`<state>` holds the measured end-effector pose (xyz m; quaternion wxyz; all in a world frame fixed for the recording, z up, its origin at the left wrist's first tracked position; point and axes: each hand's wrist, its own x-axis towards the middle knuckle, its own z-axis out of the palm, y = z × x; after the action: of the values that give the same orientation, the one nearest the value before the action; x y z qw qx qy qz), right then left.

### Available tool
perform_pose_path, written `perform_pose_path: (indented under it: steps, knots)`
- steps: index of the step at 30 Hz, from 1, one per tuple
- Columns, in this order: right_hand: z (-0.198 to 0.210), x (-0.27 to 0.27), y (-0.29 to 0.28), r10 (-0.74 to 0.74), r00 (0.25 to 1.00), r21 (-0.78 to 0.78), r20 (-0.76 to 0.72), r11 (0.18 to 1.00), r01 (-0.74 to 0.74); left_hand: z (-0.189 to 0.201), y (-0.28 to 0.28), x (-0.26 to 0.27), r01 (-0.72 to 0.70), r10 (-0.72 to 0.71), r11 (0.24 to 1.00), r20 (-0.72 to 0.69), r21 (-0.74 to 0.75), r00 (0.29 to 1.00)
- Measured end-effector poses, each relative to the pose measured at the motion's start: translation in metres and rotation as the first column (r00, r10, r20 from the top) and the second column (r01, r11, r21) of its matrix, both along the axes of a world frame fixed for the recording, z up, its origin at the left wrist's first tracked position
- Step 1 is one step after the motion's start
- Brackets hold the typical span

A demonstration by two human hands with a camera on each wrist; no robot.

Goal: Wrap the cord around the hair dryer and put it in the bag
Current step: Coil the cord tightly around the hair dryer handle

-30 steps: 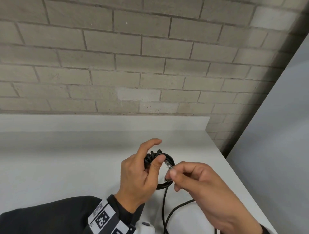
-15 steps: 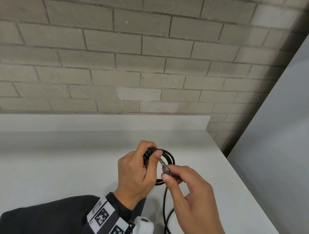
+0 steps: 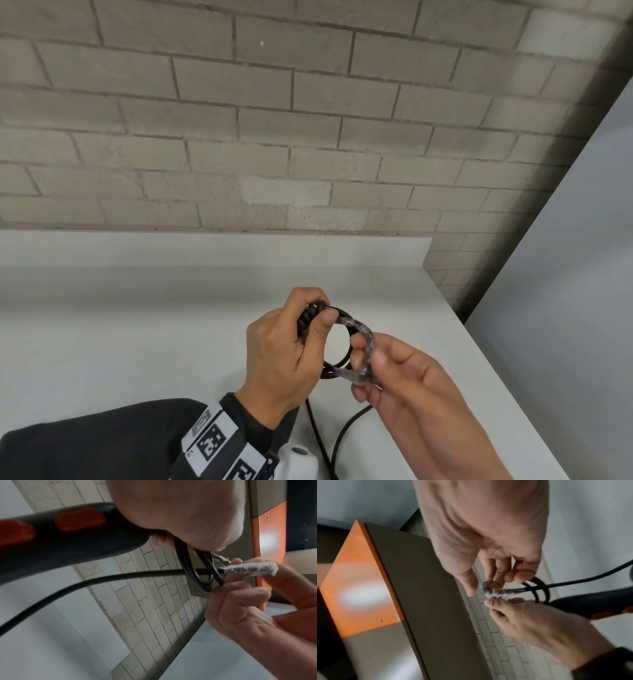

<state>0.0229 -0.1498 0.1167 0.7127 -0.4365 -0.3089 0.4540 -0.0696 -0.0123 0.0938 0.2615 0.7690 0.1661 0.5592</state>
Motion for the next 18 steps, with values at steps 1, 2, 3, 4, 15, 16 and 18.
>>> perform_pose_path:
  steps: [1, 2, 3, 4, 15, 16, 18]
  knots:
    - [-0.006, -0.003, 0.001, -0.032, 0.996, 0.01, 0.084, 0.999, 0.031, 0.0, 0.001, 0.0, -0.004, 0.004, 1.0, -0.002, 0.004, 1.0]
    - [-0.012, -0.007, 0.002, -0.073, 0.981, 0.014, 0.182, 0.997, 0.072, 0.0, 0.001, 0.0, -0.009, 0.009, 1.0, -0.005, 0.009, 1.0]
    - [-0.018, -0.011, 0.003, -0.117, 0.952, 0.022, 0.282, 0.993, 0.115, 0.001, 0.001, 0.0, -0.014, 0.014, 1.0, -0.01, 0.014, 1.0]
    - [-0.024, -0.014, 0.004, -0.161, 0.915, 0.036, 0.369, 0.987, 0.159, 0.001, 0.001, 0.0, -0.019, 0.019, 1.0, -0.016, 0.016, 1.0]
    - [-0.036, -0.02, 0.006, -0.345, 0.617, 0.132, 0.708, 0.922, 0.363, -0.001, 0.0, 0.003, -0.015, 0.018, 0.999, -0.053, 0.051, 0.998]
    - [-0.034, -0.02, 0.005, -0.333, 0.663, 0.107, 0.67, 0.928, 0.358, -0.001, 0.0, 0.003, -0.016, 0.019, 0.999, -0.054, 0.045, 0.998]
    - [-0.027, -0.016, 0.002, -0.32, 0.771, 0.083, 0.551, 0.94, 0.331, -0.001, 0.001, 0.002, -0.015, 0.017, 1.0, -0.052, 0.022, 0.998]
